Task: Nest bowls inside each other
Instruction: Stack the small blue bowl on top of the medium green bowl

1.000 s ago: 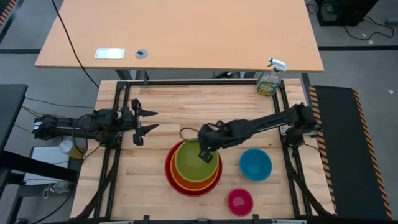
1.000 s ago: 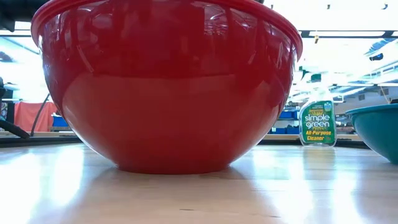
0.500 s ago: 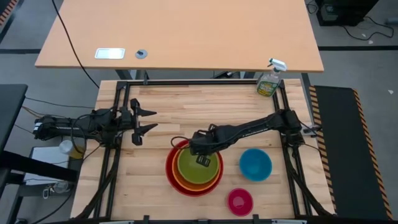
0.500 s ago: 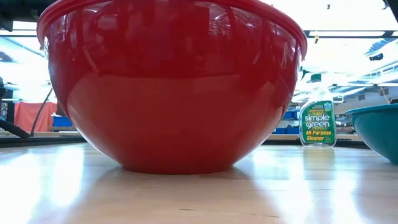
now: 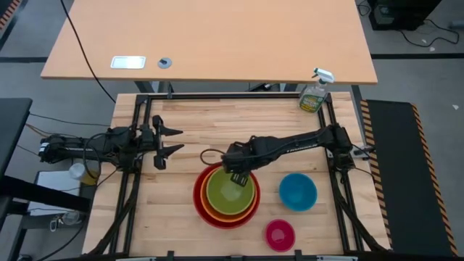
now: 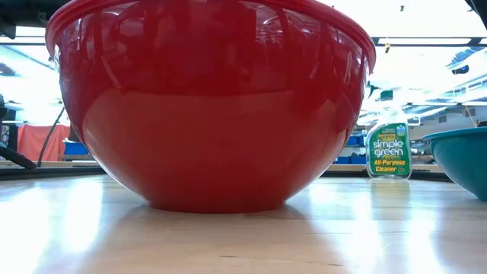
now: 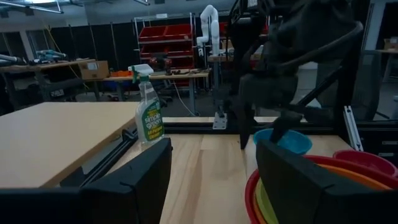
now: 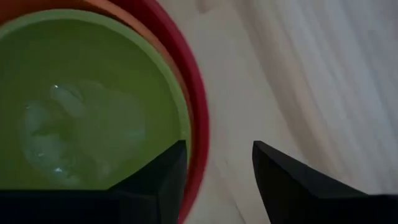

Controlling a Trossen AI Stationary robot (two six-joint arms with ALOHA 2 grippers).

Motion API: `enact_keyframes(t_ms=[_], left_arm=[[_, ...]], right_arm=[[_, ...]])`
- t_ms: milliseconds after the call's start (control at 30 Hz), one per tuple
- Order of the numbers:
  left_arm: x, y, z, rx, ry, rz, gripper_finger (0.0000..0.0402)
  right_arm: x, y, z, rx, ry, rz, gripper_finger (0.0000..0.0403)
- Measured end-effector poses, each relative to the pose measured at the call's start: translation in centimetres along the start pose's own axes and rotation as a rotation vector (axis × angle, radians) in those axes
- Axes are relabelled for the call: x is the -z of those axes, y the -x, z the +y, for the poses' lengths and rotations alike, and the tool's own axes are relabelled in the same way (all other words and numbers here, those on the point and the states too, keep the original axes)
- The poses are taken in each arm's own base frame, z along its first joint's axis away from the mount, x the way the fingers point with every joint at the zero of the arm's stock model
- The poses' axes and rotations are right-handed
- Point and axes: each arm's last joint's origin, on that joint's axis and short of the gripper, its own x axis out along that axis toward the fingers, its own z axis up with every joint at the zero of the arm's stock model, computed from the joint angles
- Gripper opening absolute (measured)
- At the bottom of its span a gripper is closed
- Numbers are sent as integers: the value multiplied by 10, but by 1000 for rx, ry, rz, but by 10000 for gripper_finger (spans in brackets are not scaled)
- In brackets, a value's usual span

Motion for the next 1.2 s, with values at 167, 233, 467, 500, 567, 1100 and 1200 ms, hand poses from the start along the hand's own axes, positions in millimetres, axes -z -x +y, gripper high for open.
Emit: enact_keyframes(t_ms=[167,233,467,500,567,1100,1200], left_arm=[[1,0,0,2,5,8,238],[1,0,0,3,18,12,238],[2,0,0,3,33,25,238],[3,0,0,4,32,26,238],[3,0,0,4,31,28,238],[3,0,0,4,38,35,238],[4,0,0,4,36,44,238]], right_arm=[[10,2,-6,103,23,64,188],[16,-3,-9,143,42,121,188],[44,1,-28,198,41,235,189],[51,4,-32,187,29,257,189],[65,9,-41,164,-13,289,189],[163,-30,-77,78,-14,421,191],[167,-40,-76,62,-20,466,196]])
